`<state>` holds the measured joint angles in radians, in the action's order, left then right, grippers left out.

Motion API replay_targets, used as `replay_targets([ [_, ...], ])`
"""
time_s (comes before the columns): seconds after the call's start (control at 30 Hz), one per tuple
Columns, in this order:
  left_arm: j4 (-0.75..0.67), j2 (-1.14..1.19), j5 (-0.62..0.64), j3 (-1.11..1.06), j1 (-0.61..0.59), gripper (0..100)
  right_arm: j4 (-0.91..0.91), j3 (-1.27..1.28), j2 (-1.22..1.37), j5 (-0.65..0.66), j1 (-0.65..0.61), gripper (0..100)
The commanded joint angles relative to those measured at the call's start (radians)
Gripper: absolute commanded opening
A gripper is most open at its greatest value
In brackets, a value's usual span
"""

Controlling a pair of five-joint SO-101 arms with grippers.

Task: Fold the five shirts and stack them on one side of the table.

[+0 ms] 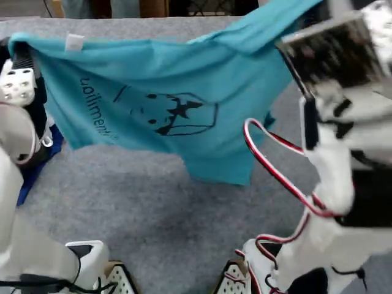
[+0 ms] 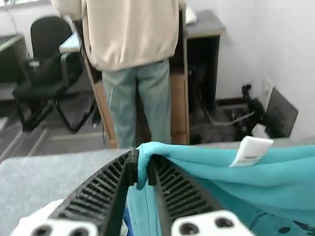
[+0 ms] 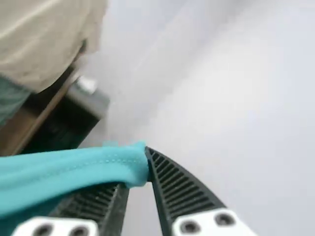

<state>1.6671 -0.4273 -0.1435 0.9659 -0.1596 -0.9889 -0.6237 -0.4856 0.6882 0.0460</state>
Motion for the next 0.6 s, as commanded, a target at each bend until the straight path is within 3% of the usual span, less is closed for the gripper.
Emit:
replay_targets([
  [0.0,0.034,0.017,0.009,0.120,0.016,3,0.035,-0.139,-0.022,0.005,0.032,1.3],
  [0.23,0.097,-0.063,-0.034,0.084,-0.033,3,0.037,-0.283,-0.022,0.012,0.034,1.3],
  [0.57,0.097,-0.456,-0.121,-0.443,-0.064,3,-0.018,-0.306,-0.027,0.069,0.031,1.3],
])
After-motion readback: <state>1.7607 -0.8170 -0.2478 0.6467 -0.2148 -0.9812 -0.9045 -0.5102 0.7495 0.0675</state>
